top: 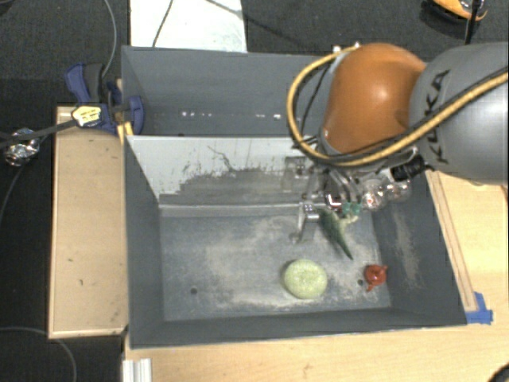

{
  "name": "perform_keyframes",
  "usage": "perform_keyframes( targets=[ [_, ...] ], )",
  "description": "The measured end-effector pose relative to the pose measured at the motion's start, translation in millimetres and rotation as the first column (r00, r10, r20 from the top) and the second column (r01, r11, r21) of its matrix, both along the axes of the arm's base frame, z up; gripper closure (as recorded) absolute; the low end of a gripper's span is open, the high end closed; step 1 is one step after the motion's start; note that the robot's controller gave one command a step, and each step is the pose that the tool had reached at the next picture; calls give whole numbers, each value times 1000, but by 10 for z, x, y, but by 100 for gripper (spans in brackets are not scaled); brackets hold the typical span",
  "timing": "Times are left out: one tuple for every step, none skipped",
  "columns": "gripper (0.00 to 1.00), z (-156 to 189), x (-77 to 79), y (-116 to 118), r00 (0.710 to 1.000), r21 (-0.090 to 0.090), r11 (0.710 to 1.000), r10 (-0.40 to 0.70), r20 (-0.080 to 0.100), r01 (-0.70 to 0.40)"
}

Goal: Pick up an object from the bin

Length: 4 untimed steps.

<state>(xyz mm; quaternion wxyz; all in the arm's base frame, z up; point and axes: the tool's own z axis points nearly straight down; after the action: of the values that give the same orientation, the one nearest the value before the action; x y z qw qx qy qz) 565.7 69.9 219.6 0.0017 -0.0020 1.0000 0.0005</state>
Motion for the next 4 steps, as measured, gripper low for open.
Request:
perform_keyframes(
  targets=[
    [0, -2, 0, -2, 1000, 0, 1000, 0, 0, 0],
    [0, -192, 108, 97, 982, -2, 982, 190, 4, -190],
    [0, -495, -162, 68, 961, -1, 961, 276, 6, -276],
    [0, -869, -261, -32, 979, -1, 980, 201, 5, -201]
  ],
)
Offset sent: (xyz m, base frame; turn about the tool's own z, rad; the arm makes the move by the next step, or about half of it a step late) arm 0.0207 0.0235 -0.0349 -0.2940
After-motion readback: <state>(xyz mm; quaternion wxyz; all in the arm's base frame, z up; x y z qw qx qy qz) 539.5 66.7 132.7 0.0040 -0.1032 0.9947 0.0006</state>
